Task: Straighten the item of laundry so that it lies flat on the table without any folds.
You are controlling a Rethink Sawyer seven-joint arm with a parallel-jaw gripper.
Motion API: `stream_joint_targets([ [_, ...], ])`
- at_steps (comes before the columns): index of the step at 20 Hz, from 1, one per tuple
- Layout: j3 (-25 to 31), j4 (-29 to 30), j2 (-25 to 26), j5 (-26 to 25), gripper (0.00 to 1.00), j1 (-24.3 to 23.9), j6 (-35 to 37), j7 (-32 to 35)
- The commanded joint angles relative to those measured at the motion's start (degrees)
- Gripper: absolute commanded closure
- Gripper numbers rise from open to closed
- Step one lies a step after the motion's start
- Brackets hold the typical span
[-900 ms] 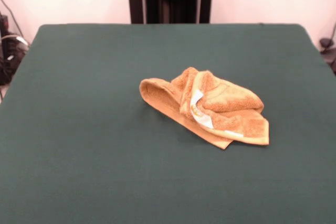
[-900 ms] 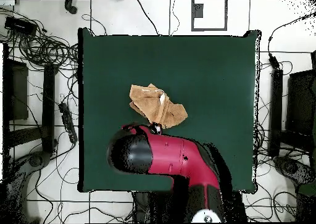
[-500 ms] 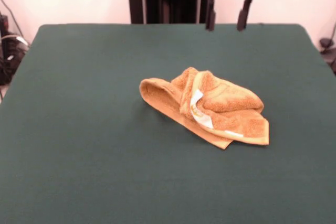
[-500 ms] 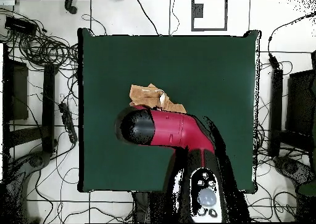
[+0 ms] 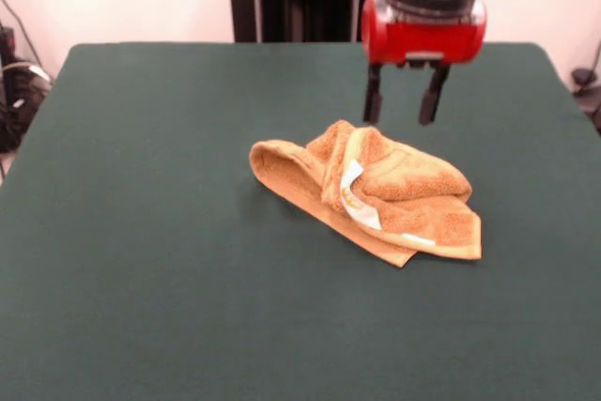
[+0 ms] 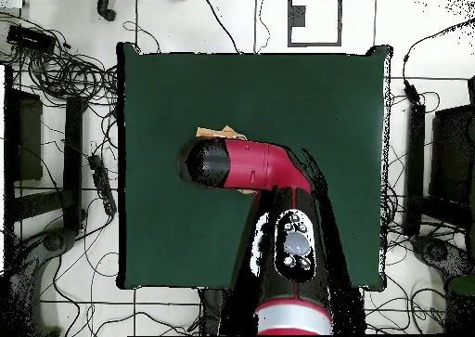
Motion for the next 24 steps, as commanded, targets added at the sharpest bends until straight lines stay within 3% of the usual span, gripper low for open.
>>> stream_joint_targets([
  [1,1.8,-7.0,10.1,-1.8,0.00,1.5,-3.9,8.5],
  [16,3.5,-10.5,20.0,-2.9,0.00,-2.9,-11.8,4.2],
  [24,3.4,-10.6,21.4,-3.3,0.00,-4.1,-12.7,3.9],
])
